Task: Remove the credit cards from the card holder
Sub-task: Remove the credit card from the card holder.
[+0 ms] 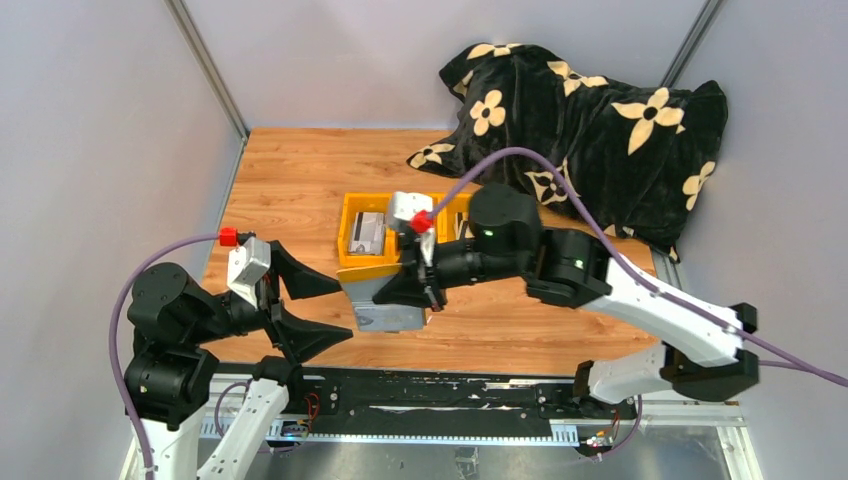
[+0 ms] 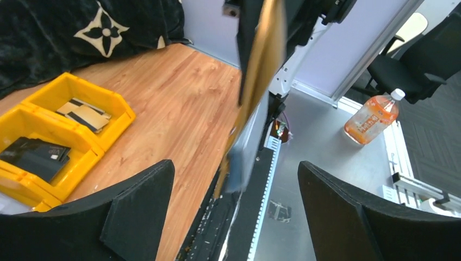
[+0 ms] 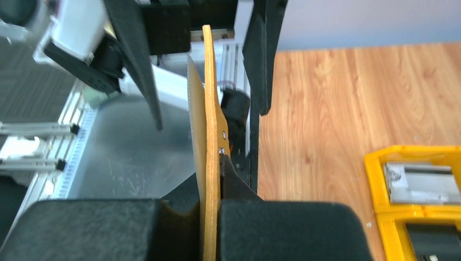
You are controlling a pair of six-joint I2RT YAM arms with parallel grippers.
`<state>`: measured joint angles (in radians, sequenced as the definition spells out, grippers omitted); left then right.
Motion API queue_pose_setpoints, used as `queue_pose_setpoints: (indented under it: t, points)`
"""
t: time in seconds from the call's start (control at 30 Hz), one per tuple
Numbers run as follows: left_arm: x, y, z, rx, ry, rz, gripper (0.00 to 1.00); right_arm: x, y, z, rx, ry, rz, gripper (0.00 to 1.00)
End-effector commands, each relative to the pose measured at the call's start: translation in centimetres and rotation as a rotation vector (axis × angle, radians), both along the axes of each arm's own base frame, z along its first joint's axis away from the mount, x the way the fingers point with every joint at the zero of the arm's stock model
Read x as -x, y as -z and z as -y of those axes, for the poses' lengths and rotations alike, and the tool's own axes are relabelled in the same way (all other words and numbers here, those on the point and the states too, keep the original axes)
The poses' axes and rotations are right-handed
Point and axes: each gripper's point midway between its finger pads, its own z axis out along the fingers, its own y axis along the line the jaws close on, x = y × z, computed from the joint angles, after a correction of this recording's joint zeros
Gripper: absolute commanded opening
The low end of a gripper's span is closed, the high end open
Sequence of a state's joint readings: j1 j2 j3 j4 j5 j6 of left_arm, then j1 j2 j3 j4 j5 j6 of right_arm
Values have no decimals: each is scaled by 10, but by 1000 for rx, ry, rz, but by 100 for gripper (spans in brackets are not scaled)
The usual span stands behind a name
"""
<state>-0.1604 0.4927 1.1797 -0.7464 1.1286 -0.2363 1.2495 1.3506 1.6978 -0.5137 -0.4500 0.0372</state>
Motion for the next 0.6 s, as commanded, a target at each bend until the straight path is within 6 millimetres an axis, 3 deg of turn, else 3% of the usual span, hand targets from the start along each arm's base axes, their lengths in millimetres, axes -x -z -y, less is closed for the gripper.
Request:
queue_pose_setpoints:
  t: [0.0, 0.2, 0.37, 0.57]
  points:
    - [3, -3, 0, 37, -23, -60, 92, 1, -66, 17, -301, 59, -10, 0]
    - [10, -15, 3, 136, -13, -109, 99, 3, -80, 24, -467, 97, -129, 0]
    - [11, -18, 6, 219, 8, -142, 99, 2, -92, 21, -621, 97, -259, 0]
    - [13, -18, 6, 236, 18, -132, 88, 0, -91, 13, -703, 91, -346, 0]
